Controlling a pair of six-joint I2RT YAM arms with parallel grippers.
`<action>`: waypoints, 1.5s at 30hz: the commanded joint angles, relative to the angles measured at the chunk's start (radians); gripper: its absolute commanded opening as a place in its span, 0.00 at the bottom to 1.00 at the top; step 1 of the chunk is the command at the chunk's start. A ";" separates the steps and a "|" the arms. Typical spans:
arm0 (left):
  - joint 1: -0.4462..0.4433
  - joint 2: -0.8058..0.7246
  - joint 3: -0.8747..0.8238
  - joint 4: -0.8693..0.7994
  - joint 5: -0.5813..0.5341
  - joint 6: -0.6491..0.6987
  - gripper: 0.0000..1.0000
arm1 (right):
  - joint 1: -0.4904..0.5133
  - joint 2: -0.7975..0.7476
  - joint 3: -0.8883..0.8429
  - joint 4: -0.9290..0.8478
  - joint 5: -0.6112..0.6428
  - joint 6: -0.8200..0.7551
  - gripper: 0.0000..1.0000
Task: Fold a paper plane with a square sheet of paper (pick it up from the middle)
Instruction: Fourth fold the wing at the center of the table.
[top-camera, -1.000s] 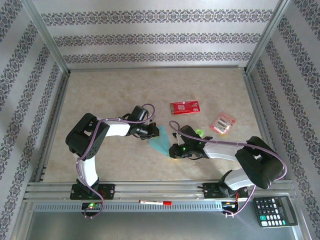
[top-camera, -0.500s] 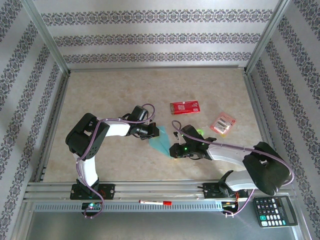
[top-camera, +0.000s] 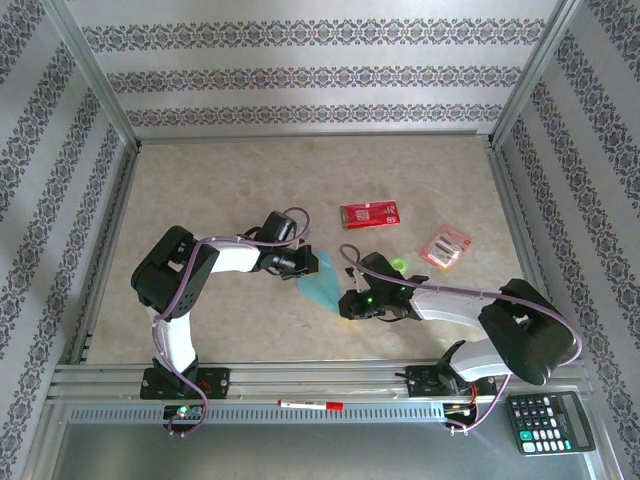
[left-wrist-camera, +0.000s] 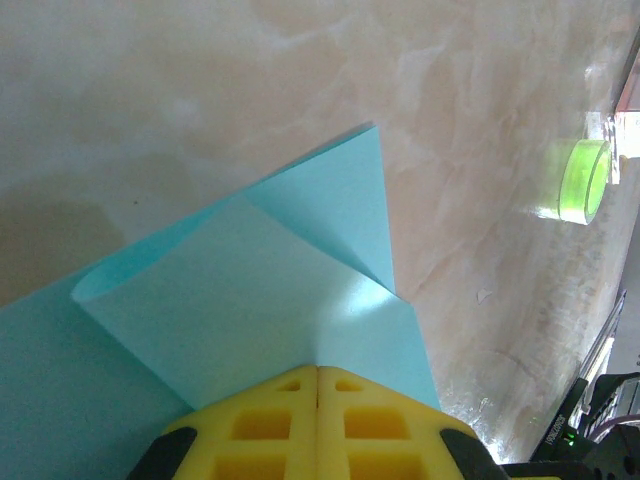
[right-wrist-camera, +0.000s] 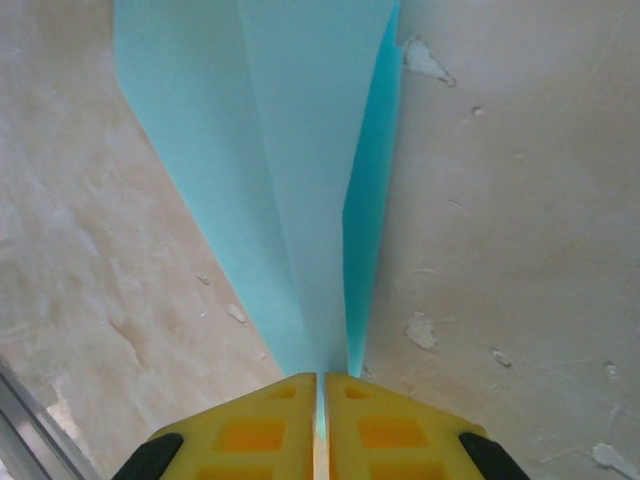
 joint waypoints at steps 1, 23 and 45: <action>0.015 0.044 -0.016 -0.115 -0.055 0.032 0.03 | -0.003 0.025 -0.029 -0.004 0.011 -0.019 0.11; 0.017 0.048 -0.015 -0.133 -0.072 0.046 0.03 | 0.024 -0.096 -0.100 -0.084 0.024 0.001 0.10; 0.017 0.052 -0.011 -0.131 -0.065 0.044 0.03 | -0.008 0.034 0.079 -0.016 -0.041 -0.008 0.10</action>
